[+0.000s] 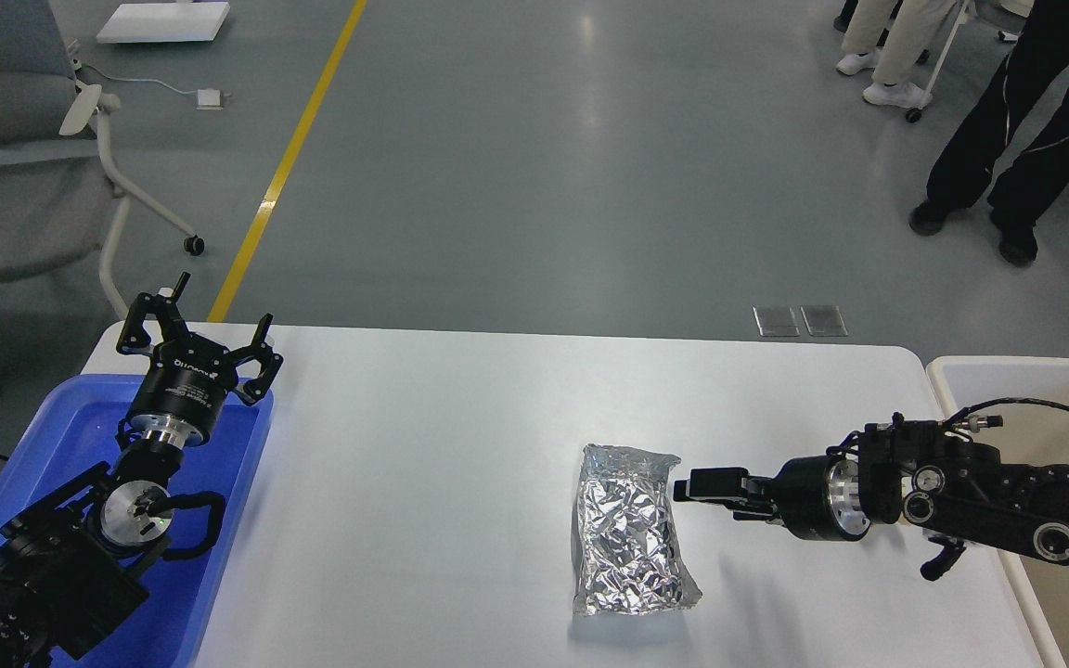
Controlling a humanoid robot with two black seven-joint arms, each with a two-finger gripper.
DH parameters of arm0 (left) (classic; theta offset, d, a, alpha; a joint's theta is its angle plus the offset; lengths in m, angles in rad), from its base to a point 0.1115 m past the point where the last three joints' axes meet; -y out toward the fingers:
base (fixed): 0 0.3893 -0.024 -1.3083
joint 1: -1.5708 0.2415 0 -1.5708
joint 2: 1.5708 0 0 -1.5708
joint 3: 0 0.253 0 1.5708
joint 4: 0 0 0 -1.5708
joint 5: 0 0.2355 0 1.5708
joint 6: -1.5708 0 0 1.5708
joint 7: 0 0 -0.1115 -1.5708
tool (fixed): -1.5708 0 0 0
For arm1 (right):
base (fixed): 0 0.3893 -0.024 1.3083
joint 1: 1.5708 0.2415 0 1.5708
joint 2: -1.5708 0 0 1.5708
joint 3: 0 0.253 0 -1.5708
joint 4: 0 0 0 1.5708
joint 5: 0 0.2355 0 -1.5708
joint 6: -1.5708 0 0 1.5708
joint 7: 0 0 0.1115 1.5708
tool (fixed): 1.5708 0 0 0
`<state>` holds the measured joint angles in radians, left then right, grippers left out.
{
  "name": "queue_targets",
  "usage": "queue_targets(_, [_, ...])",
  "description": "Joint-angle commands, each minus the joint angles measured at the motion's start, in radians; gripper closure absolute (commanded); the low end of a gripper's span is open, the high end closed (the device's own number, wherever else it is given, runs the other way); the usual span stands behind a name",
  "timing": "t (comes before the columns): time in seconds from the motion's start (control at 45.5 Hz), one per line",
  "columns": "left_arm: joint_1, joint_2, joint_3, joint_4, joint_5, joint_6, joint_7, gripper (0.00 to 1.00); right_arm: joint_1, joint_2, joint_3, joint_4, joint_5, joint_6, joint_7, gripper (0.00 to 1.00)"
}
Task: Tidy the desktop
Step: 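Reach the right gripper across the table toward the silver foil bag, then close the right gripper on the edge of the silver foil bag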
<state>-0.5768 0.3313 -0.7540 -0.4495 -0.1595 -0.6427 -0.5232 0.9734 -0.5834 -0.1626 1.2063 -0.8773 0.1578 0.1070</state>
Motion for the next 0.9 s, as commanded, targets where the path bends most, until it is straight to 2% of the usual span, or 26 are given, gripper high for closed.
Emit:
queue_targets(0.0, [0.0,0.0,0.001,0.0,0.0,0.0,0.0,0.0,-0.018,0.046,-0.015,-0.013,0.04,-0.043,-0.044,0.03])
queue_targets(0.484, [0.0,0.0,-0.001,0.0,0.0,0.0,0.0,0.0,0.016,0.204,-0.09,-0.177,0.031,-0.043,-0.04,0.06])
queue_targets(0.813, [0.0,0.0,-0.001,0.0,0.0,0.0,0.0,0.0,-0.001,0.22,-0.107,-0.206,-0.046,-0.043,-0.032,0.06])
queue_targets(0.879, [0.0,0.0,-0.001,0.0,0.0,0.0,0.0,0.0,-0.001,0.226,-0.109,-0.208,-0.048,-0.043,-0.027,0.1])
